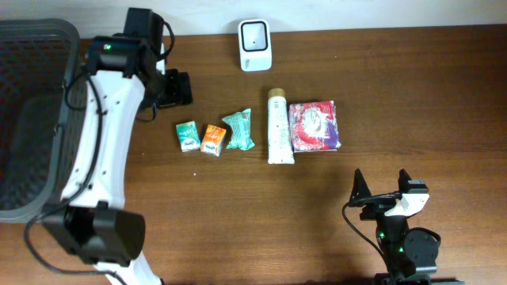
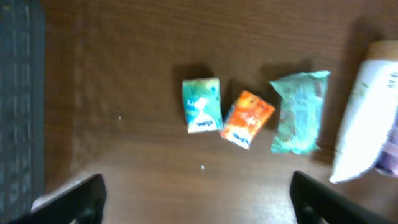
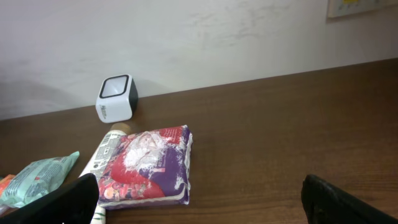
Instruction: Scan the item barcode
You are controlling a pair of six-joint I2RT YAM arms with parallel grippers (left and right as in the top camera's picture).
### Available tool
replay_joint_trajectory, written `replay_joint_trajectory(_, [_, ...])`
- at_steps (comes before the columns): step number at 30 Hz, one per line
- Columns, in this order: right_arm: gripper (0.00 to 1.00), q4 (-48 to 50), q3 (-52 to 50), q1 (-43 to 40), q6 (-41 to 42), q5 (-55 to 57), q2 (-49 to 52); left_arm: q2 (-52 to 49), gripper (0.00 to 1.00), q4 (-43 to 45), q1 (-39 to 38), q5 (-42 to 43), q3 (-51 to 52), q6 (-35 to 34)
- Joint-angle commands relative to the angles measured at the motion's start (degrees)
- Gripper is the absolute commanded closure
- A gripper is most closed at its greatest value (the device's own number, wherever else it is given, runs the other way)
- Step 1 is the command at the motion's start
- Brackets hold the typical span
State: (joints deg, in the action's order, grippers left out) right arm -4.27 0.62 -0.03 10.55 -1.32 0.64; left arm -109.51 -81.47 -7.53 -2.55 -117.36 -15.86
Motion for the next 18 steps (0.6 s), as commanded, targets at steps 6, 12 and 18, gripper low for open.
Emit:
replay_joint_trajectory(6, [0.01, -0.3, -0.3, -0.4, 0.2, 0.5, -0.3, 14.9, 0.01, -9.6, 0.1, 1.7, -1.2, 0.1])
replay_joint_trajectory(12, [0.01, -0.3, -0.3, -0.4, 0.2, 0.5, -0.3, 21.0, 0.00, -15.3, 0.1, 1.7, -1.2, 0.0])
replay_joint_trajectory(18, [0.01, -0.3, -0.3, -0.4, 0.2, 0.5, -0.3, 32.8, 0.01, -15.3, 0.1, 3.1, 2.3, -0.5])
